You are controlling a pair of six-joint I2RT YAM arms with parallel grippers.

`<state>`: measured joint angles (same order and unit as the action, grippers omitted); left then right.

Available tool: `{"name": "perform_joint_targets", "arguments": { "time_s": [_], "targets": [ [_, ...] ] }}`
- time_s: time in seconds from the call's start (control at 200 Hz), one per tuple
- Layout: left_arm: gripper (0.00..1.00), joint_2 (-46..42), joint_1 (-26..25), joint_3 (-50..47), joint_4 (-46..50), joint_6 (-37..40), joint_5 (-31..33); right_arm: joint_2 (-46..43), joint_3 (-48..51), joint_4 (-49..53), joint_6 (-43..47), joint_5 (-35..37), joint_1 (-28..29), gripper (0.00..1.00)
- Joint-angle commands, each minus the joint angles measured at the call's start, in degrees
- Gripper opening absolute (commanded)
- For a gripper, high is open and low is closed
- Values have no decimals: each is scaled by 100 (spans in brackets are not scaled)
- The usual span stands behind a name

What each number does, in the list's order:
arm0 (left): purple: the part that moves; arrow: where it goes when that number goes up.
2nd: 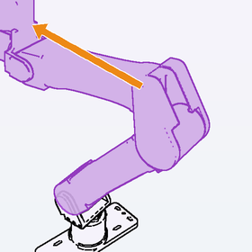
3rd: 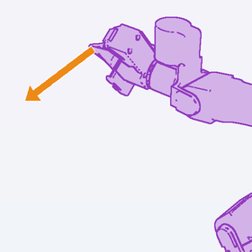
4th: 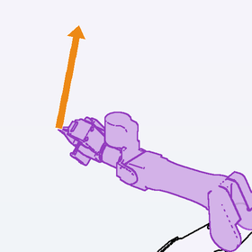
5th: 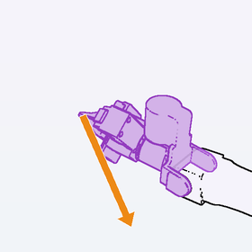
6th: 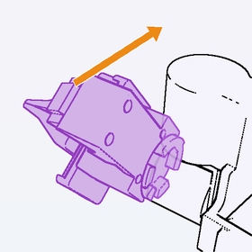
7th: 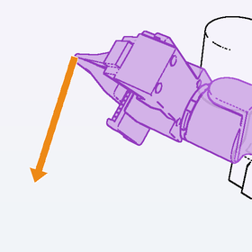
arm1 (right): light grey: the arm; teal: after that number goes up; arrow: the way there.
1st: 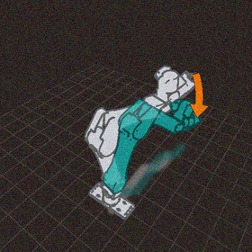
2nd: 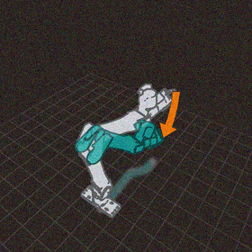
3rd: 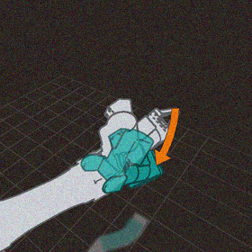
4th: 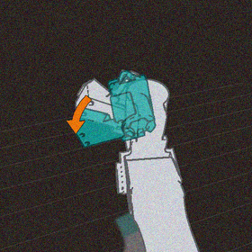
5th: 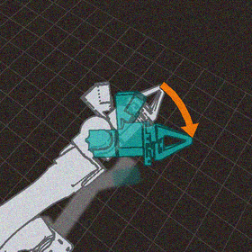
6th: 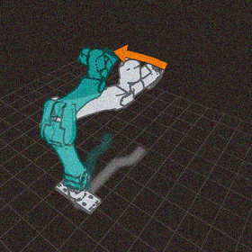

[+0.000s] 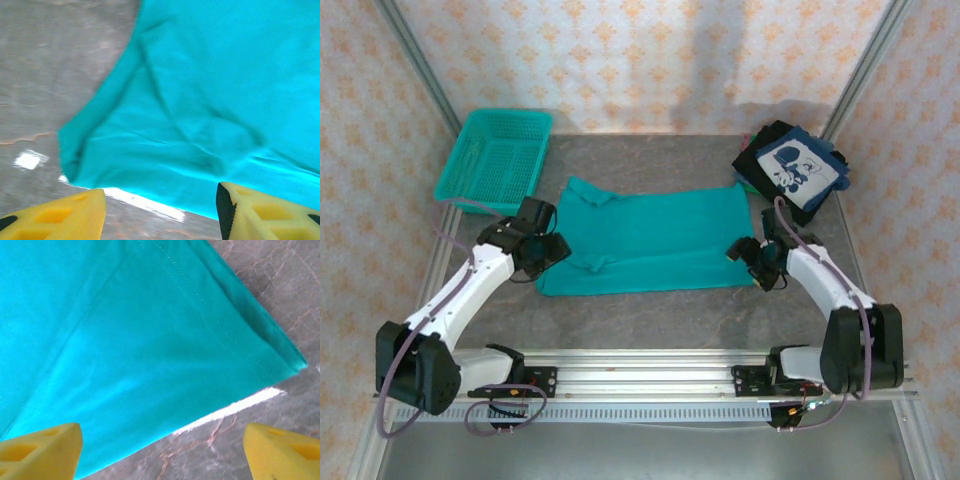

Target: Fold and stack the t-shirts

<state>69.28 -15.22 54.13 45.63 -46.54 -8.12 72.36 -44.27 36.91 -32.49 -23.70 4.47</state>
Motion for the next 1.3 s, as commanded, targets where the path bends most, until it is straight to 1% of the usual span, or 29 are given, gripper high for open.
{"name": "perform_joint_targets", "arguments": {
  "time_s": [0.0, 0.06, 0.075, 0.12, 0.18, 0.3, 0.375, 0.52, 0.635, 0.721, 0.916, 1.141, 1.296],
  "targets": [
    [61, 51, -187, -233, -247, -832, -479, -346, -126, 372, 239, -264, 16, 88],
    [60, 156, -276, -452, -743, -1190, -630, -423, -108, 292, 344, -411, 19, 90],
    [60, 188, -299, -501, -872, -1270, -656, -581, -108, 265, 365, -448, 19, 91],
    [59, 316, -325, -618, -1252, -1500, -781, -694, -108, 172, 440, -585, 19, 92],
    [59, 511, -368, -705, -1733, -1761, -865, -764, -133, 77, 520, -755, 32, 92],
    [55, 999, -415, -614, -2172, -1963, -863, -782, -222, 64, 674, -912, 63, 92],
    [54, 1288, -438, -504, -2221, -1960, -797, -840, -227, 17, 689, -943, 63, 92],
    [51, 1819, -445, -397, -2237, -1973, -877, -856, -205, -6, 674, -976, 63, 92],
    [51, 2007, -468, -336, -2223, -1961, -801, -881, -175, -19, 657, -987, 63, 92],
    [51, 2147, -473, -325, -2459, -2015, -768, -890, -133, -71, 634, -994, 63, 92],
    [50, 2563, -473, 27, -2568, -1952, -682, -866, 42, -193, 613, -978, 63, 92],
    [50, 3030, -456, 616, -2422, -1665, -571, -767, 268, -383, 542, -991, 61, 92],
    [50, 3490, -455, 1543, -2074, -1241, -432, -758, 274, -370, 570, -969, 63, 92]
  ]
}}
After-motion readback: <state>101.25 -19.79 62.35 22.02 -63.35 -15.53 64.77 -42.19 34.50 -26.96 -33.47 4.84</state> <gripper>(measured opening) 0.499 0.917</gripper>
